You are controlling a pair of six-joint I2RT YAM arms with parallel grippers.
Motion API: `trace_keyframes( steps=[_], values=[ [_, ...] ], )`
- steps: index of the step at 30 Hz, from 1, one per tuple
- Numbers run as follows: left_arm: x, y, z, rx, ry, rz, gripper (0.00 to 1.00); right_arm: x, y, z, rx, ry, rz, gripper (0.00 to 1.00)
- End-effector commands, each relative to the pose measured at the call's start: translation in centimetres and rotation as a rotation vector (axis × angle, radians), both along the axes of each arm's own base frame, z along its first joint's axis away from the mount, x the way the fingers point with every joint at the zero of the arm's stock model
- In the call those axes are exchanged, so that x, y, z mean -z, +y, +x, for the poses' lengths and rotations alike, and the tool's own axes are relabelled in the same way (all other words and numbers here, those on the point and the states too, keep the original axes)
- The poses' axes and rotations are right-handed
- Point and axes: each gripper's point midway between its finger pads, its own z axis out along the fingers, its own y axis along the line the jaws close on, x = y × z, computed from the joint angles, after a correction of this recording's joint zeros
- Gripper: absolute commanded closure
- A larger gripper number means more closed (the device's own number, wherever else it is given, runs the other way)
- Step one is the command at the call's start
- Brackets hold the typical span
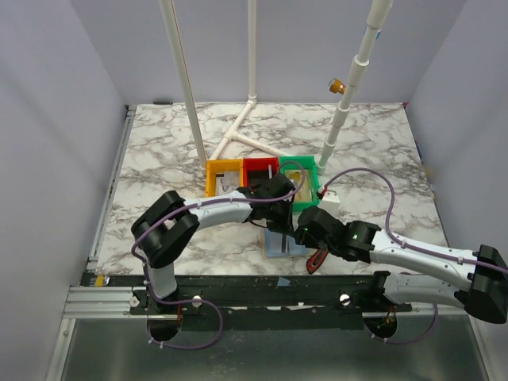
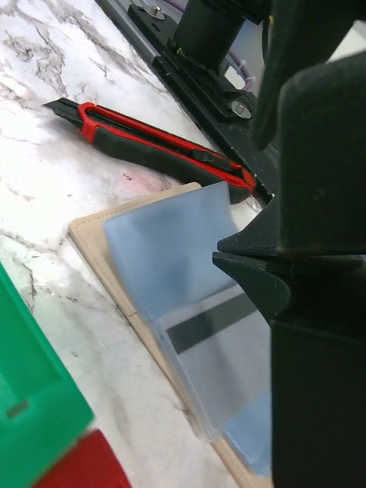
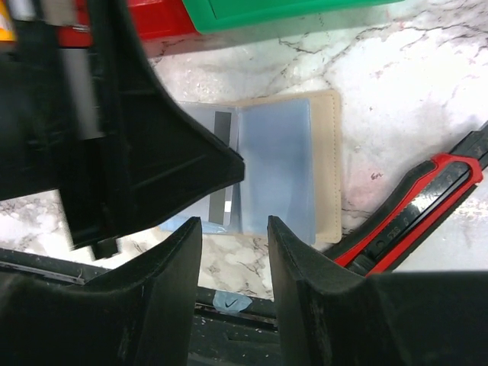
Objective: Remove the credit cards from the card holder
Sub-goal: Remove the credit card from the card holder.
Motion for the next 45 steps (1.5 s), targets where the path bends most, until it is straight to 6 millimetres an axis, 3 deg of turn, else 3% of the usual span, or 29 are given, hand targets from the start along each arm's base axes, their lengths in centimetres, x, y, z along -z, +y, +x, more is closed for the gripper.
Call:
trace_keyframes(
  steps=[1,8,23,32,45],
  values=[
    [-2.1,1.8,0.8,-0.052,-0.066,-0.010,1.00,0.3,0.9,-0.1,-0.001,0.012,0.068,0.57],
    [-2.7,4.2,0.9,-0.103,-0.088,0.007,1.00,0.7,1.7,0.2,-0.012,0.022,0.103,0.57],
    [-1.4,8.8,0.8,-0.182,-0.094,0.057,1.00,2.4,2.8,1.5,-0.046,0.091,0.210,0.57],
    [-0.9,9.1,0.6,-0.182,-0.083,0.056,1.00,3.5,3.5,2.0,-0.072,0.123,0.240,0.57],
    [-0.6,8.9,0.6,-0.178,-0.071,0.053,1.00,5.0,3.1,2.3,-0.074,0.161,0.262,0.57]
  ],
)
